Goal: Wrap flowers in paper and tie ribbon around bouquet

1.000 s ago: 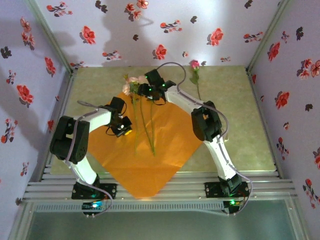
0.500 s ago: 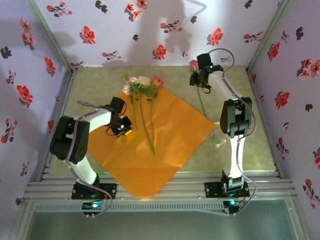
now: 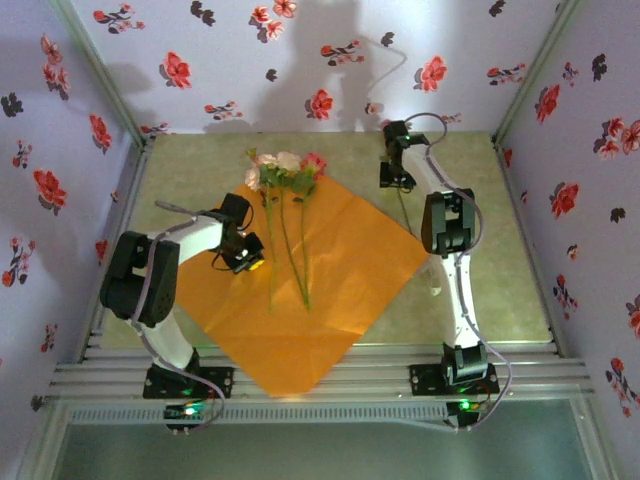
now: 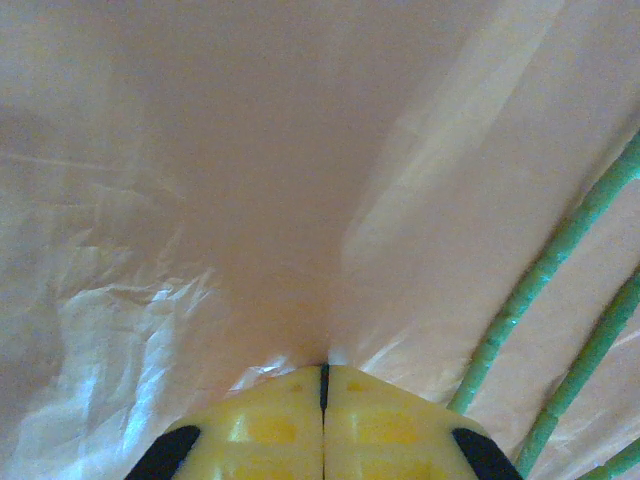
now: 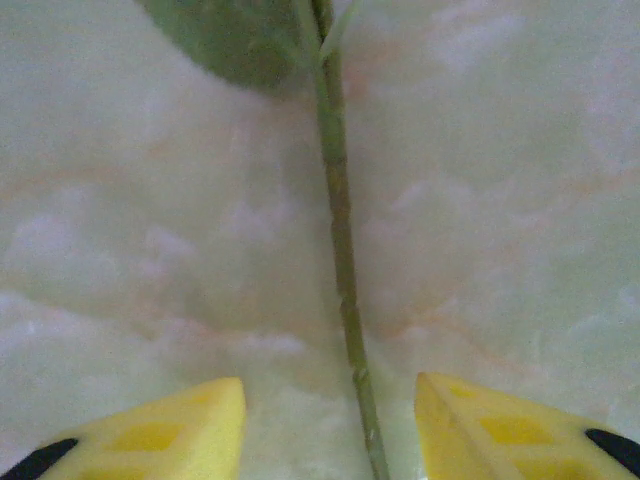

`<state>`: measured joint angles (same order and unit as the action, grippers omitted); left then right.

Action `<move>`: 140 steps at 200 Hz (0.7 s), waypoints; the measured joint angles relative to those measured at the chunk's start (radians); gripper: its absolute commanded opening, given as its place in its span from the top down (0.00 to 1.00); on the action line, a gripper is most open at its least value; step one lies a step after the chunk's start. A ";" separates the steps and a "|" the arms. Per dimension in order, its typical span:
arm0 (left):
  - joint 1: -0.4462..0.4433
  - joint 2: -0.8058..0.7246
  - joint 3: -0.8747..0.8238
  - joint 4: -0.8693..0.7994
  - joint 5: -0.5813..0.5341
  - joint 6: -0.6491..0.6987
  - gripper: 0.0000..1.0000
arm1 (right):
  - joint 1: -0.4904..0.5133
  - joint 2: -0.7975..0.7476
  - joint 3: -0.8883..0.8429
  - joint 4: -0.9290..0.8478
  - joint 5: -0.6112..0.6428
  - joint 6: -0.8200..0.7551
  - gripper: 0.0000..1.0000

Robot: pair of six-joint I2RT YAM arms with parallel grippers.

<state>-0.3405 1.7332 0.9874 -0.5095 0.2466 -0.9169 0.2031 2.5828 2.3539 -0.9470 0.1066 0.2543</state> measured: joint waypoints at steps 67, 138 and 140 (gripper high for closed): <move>0.000 0.001 0.005 -0.016 0.001 0.000 0.95 | -0.021 0.066 0.122 -0.040 -0.002 -0.028 0.95; 0.000 0.003 0.013 -0.052 0.001 0.001 0.95 | -0.029 -0.076 -0.068 0.031 0.190 -0.046 1.00; 0.000 0.003 0.014 -0.053 0.001 0.001 0.95 | -0.029 -0.084 -0.074 0.034 0.198 -0.046 1.00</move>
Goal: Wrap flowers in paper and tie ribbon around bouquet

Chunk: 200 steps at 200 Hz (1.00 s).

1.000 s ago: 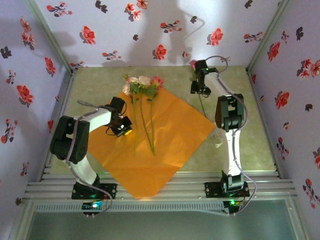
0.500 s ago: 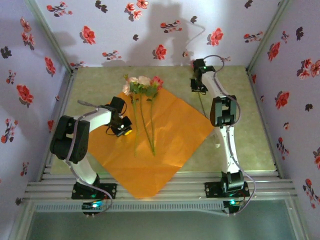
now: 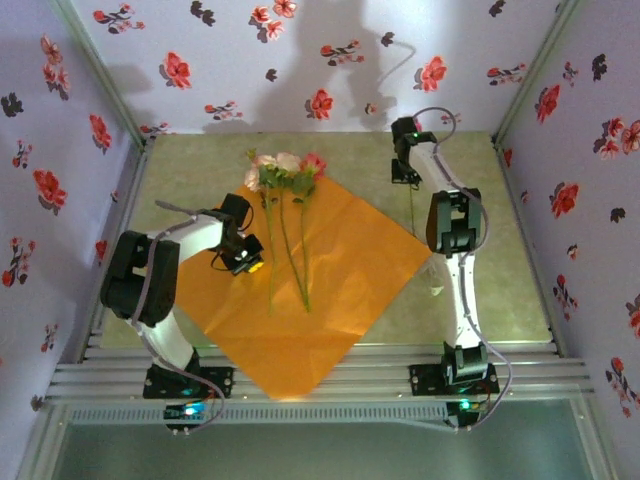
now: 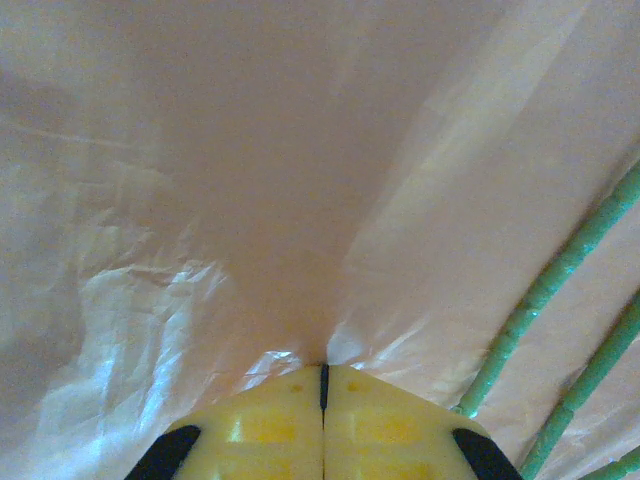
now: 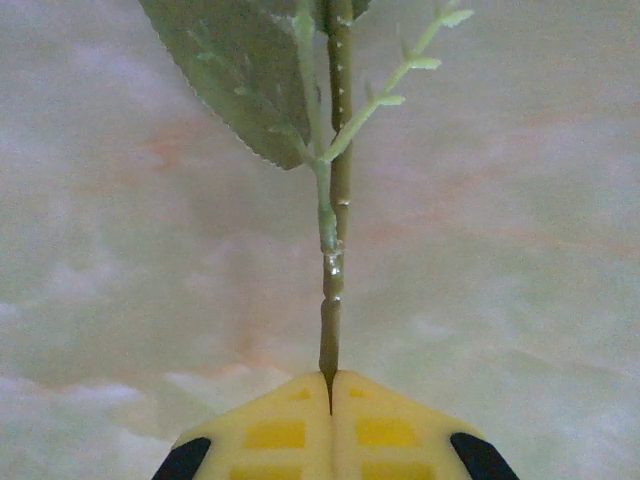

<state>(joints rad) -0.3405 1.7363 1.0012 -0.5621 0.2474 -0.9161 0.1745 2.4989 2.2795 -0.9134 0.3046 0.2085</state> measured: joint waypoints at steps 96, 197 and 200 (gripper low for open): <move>0.000 0.001 0.000 0.001 0.000 0.000 0.96 | 0.003 -0.731 -0.370 0.471 0.200 -0.057 1.00; 0.000 0.001 -0.002 0.006 0.002 0.000 0.96 | 0.570 -0.550 -0.660 0.743 -0.351 0.539 1.00; 0.000 0.001 -0.002 0.006 0.002 0.000 0.96 | 0.579 -0.532 -0.659 0.747 -0.361 0.553 1.00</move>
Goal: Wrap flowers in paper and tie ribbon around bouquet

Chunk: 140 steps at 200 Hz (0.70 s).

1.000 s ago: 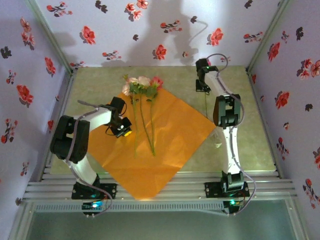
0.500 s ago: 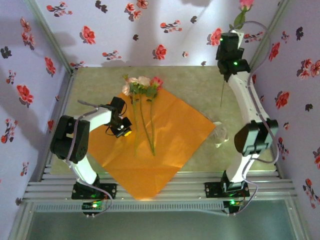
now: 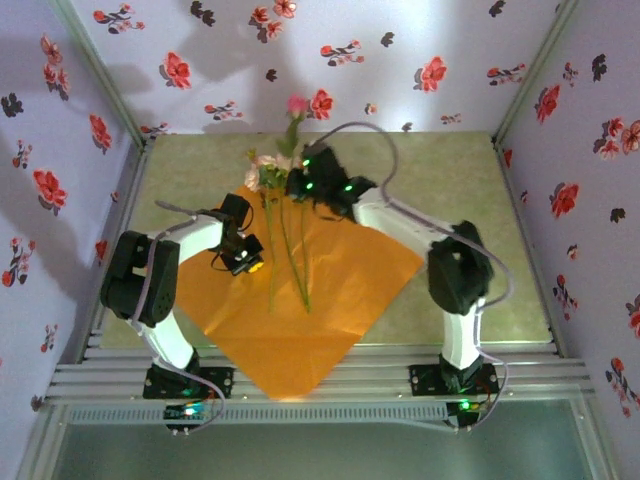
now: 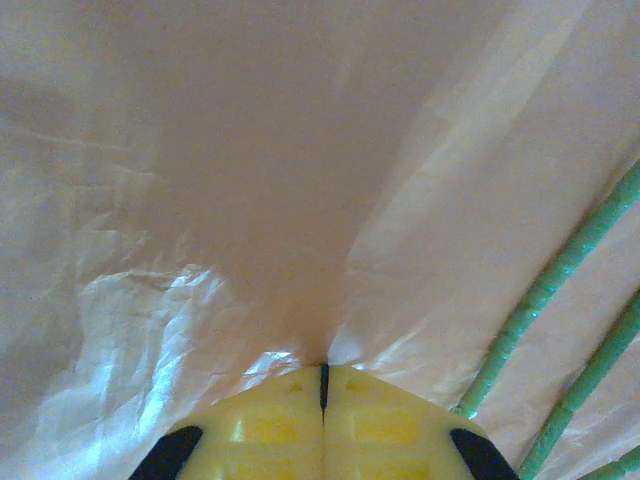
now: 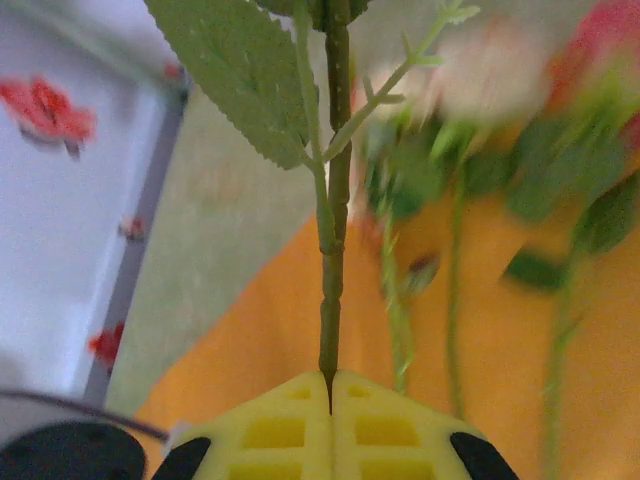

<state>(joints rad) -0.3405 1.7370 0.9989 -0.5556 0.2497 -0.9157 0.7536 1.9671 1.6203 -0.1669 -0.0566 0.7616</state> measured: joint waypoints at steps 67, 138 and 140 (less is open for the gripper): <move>0.001 -0.007 -0.013 0.017 0.006 0.000 0.96 | -0.008 0.300 0.167 -0.138 -0.056 0.075 0.41; 0.001 -0.014 -0.025 0.031 0.008 -0.001 0.96 | -0.079 -0.012 -0.058 -0.231 0.017 0.033 0.67; 0.001 -0.014 -0.026 0.032 0.008 -0.001 0.96 | -0.085 -0.016 -0.066 -0.230 0.017 0.043 0.68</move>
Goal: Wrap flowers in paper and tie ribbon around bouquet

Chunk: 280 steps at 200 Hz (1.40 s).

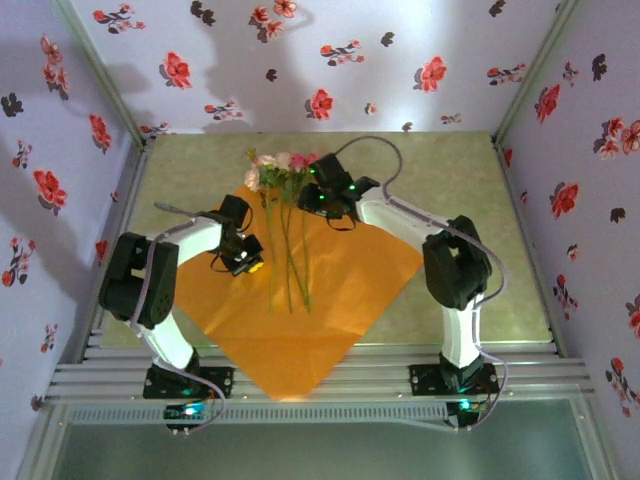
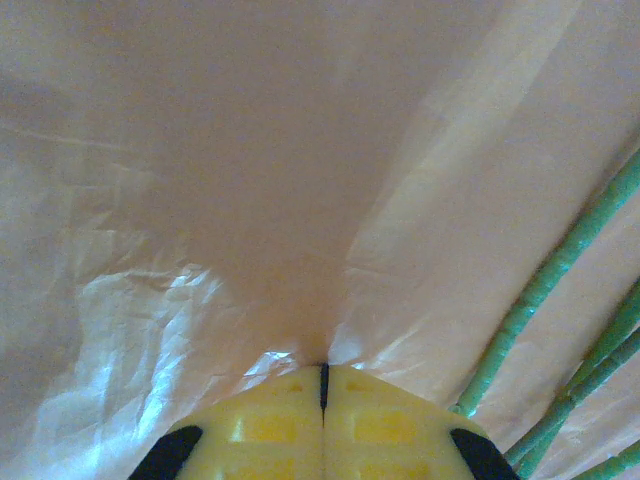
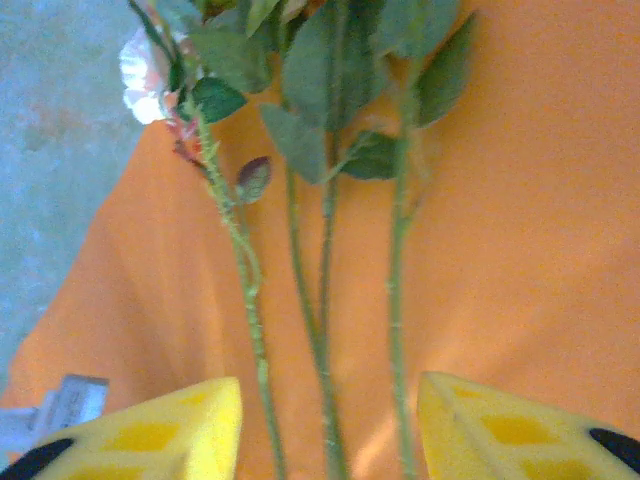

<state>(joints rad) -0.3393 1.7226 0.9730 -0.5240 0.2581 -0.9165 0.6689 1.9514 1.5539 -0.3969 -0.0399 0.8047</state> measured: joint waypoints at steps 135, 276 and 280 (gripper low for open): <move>-0.064 0.138 0.148 0.011 0.087 -0.016 0.96 | -0.225 0.180 -0.016 -0.151 -0.086 0.084 0.71; -0.079 0.360 0.462 -0.113 0.147 -0.011 0.96 | -0.348 0.358 0.303 -0.377 -0.097 -0.046 0.72; -0.078 0.362 0.467 -0.117 0.148 -0.011 0.96 | -0.348 0.364 0.313 -0.383 -0.098 -0.046 0.72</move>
<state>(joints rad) -0.4175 2.0850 1.4395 -0.6407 0.4057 -0.9276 0.3206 2.3150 1.8668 -0.7795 -0.1383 0.7586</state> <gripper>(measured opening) 0.047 0.277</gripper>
